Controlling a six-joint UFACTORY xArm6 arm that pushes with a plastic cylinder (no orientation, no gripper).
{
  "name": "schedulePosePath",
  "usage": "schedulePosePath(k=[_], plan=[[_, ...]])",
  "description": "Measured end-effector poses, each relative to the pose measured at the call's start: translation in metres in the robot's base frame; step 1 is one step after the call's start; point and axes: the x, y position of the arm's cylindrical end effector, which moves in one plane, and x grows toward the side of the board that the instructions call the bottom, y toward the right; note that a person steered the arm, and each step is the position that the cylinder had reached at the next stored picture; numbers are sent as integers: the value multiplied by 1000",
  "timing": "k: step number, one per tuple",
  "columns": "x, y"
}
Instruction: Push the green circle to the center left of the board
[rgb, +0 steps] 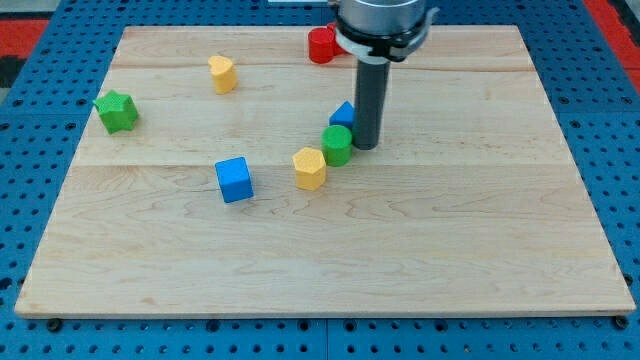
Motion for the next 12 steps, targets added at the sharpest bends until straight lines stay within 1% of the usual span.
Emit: schedulePosePath(k=[1,2,4,5,6,7,8,10,12], plan=[[8,-13],[17,-14],[12,-73],[10,-90],[-17,-85],[-25,-88],[-24,-112],[1,-160],[12,-202]])
